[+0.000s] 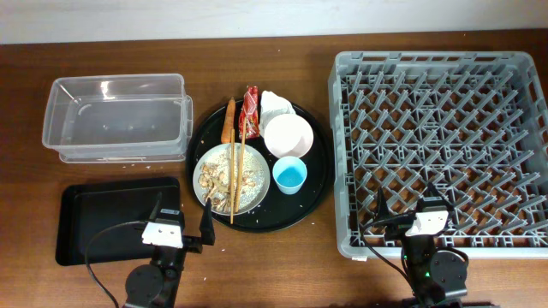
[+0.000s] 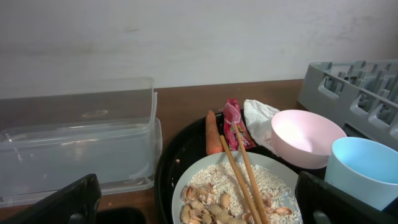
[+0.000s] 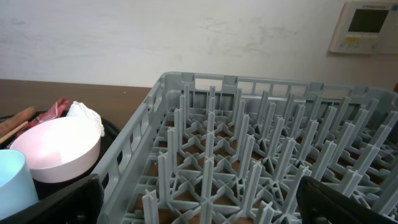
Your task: Sort waste into correct bins and load items into the dishwasher rack
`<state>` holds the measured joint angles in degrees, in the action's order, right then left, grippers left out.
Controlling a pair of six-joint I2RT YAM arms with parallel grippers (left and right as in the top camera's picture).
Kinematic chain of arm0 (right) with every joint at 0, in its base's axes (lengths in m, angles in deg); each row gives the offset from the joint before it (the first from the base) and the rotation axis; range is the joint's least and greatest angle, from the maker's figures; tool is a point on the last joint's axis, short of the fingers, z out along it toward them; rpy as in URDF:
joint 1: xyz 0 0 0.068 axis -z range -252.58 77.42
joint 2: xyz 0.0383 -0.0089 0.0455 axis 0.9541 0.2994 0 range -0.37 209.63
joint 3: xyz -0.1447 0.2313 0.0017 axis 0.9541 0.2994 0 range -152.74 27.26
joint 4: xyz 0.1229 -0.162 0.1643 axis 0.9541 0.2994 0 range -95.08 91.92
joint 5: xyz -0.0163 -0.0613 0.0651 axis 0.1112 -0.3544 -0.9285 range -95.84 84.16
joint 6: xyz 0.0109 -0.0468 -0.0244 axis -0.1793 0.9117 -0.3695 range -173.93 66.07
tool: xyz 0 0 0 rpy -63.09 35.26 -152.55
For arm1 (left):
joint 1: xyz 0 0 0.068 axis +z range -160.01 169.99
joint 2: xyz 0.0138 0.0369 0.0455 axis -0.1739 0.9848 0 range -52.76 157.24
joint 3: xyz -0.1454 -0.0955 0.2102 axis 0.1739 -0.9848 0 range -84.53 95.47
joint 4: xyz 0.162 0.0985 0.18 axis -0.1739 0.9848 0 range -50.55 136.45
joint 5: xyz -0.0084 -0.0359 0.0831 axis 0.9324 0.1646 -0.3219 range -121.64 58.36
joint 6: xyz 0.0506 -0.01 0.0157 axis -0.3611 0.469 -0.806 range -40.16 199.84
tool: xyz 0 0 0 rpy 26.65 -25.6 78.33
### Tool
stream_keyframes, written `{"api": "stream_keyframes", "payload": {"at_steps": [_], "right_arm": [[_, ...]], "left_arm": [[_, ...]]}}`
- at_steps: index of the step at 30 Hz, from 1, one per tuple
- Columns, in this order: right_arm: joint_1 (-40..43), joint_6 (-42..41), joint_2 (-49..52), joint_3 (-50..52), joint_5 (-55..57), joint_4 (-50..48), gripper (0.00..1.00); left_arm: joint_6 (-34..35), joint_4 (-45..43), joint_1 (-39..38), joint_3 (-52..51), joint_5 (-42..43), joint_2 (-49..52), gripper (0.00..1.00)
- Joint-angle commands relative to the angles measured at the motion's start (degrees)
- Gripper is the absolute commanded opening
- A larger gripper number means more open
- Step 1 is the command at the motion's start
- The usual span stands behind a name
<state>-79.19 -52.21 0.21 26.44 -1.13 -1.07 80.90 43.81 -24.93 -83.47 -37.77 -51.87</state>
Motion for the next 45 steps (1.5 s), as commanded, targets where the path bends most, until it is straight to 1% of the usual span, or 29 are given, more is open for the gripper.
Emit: {"api": "stream_keyframes", "payload": {"at_steps": [1, 31, 32, 34, 35, 36, 37, 38, 39, 40, 41, 42, 43, 44, 45], "right_arm": [[0.26, -0.02, -0.37, 0.50, 0.28, 0.07, 0.98], [0.26, -0.26, -0.37, 0.50, -1.03, -0.02, 0.98], [0.26, -0.28, -0.37, 0.50, -3.34, -0.42, 0.98], [0.26, -4.46, -0.37, 0.37, -12.48, -5.16, 0.98], [0.26, -7.06, -0.37, -0.44, -15.23, -6.86, 0.98], [0.26, -9.51, -0.37, -1.36, -15.76, -7.80, 0.98], [0.26, -12.57, -0.26, -3.43, -15.72, -7.65, 0.98], [0.26, -13.44, 0.44, -6.58, -15.74, -6.75, 0.98], [0.26, -13.42, 1.68, -10.29, -15.72, -4.11, 0.98], [0.26, -13.75, 4.26, -15.67, -15.89, 0.81, 0.98], [0.26, -14.67, 8.24, -21.84, -16.59, 7.06, 0.98], [0.26, -14.67, 12.20, -27.08, -17.22, 12.52, 0.98], [0.26, -14.69, 18.75, -34.69, -18.51, 20.00, 0.98], [0.26, -14.69, 25.22, -41.70, -19.74, 26.62, 0.98], [0.26, -14.69, 33.24, -50.14, -21.81, 34.21, 0.98]], "left_arm": [[-0.68, -0.26, 0.35, -0.57, 0.57, -0.26, 0.99], [-0.66, -0.85, 0.35, -0.52, 0.94, -0.26, 0.99], [-0.61, -1.66, 0.35, -0.46, 2.12, -0.26, 0.99], [2.40, -11.23, 0.35, 0.02, 8.11, -0.26, 0.99], [2.80, -13.88, 0.35, 1.11, 8.33, -0.26, 0.99], [2.82, -13.66, 0.35, 2.95, 8.35, -0.22, 0.99], [2.78, -11.04, 0.35, 5.88, 8.96, 0.17, 0.99], [2.75, -5.35, 0.35, 9.90, 8.87, 1.42, 0.99], [2.78, 0.31, 0.35, 14.01, 8.20, 3.41, 0.99], [2.78, 6.40, 0.35, 19.34, 7.91, 6.86, 0.99], [2.78, 11.80, 0.35, 25.90, 7.89, 12.70, 0.99], [2.78, 14.93, 0.35, 31.06, 7.89, 17.94, 1.00], [2.78, 18.56, 0.35, 37.44, 8.28, 25.00, 0.99], [2.78, 23.19, 0.35, 44.52, 10.19, 32.85, 0.99], [2.78, 31.47, 0.35, 54.66, 13.42, 43.65, 0.99]]}}
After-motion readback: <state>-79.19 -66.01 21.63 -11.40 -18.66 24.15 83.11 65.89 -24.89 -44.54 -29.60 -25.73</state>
